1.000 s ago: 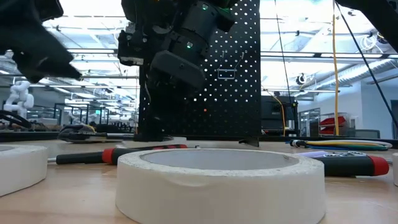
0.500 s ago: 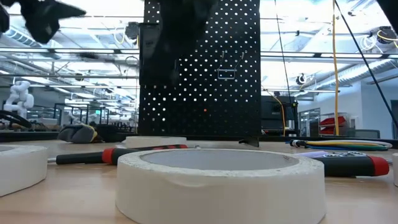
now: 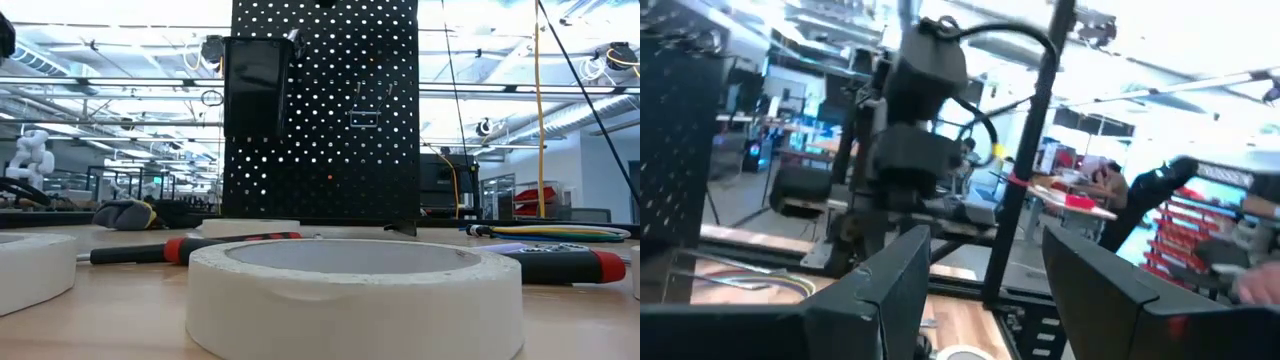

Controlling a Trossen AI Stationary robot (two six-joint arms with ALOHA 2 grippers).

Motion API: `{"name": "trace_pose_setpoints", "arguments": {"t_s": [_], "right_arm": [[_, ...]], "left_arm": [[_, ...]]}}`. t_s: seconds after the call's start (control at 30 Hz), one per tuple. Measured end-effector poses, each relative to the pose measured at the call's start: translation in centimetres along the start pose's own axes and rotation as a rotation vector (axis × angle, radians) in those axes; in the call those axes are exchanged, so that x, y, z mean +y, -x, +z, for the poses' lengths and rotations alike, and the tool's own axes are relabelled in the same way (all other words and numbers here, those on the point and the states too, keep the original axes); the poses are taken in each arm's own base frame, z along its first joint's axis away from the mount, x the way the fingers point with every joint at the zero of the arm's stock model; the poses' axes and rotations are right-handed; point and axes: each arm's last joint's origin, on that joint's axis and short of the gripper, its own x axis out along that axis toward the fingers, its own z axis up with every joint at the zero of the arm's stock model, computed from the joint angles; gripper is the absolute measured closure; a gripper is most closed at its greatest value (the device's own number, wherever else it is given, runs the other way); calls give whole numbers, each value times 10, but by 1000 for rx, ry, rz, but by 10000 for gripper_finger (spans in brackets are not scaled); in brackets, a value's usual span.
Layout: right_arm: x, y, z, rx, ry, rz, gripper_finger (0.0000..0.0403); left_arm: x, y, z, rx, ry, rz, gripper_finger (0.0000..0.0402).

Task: Hang tools onto peg board
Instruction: Put the black pen into the black bin on the peg board

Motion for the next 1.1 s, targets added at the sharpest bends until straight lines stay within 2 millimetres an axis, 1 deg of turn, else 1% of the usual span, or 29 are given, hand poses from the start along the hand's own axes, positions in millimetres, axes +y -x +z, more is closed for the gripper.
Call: {"name": "trace_pose_setpoints", "arguments": {"t_s": [0.13,0.23,0.3,0.37,0.47,0.53,0.6,0.7,0.77,0.9,1.1], "right_arm": [[0,7,0,-21,17,4,386],[-1,10,-9,-39,19,9,386],[-4,11,-20,-94,-16,20,386],[-7,15,-27,-229,-59,46,386],[-7,22,-36,-482,-108,75,387],[-6,22,-43,-609,-128,109,387],[-5,20,-51,-691,-154,133,387],[-6,17,-58,-779,-183,149,387],[-6,15,-60,-813,-200,157,387],[-5,13,-61,-808,-210,164,387],[-3,14,-60,-822,-202,169,401]], "left_arm": [[0,0,-1,10,-32,-1,205],[0,0,-5,37,-54,-2,205],[0,0,-6,47,-62,-2,205],[0,-2,-8,58,-72,7,205],[2,-6,-13,74,-88,36,205],[4,-11,-16,75,-98,60,205],[6,-16,-18,70,-105,80,205],[8,-25,-19,33,-128,60,205],[10,-31,-20,5,-160,45,205],[14,-41,-20,-63,-226,51,205],[18,-55,-25,-82,-239,94,205]]}}
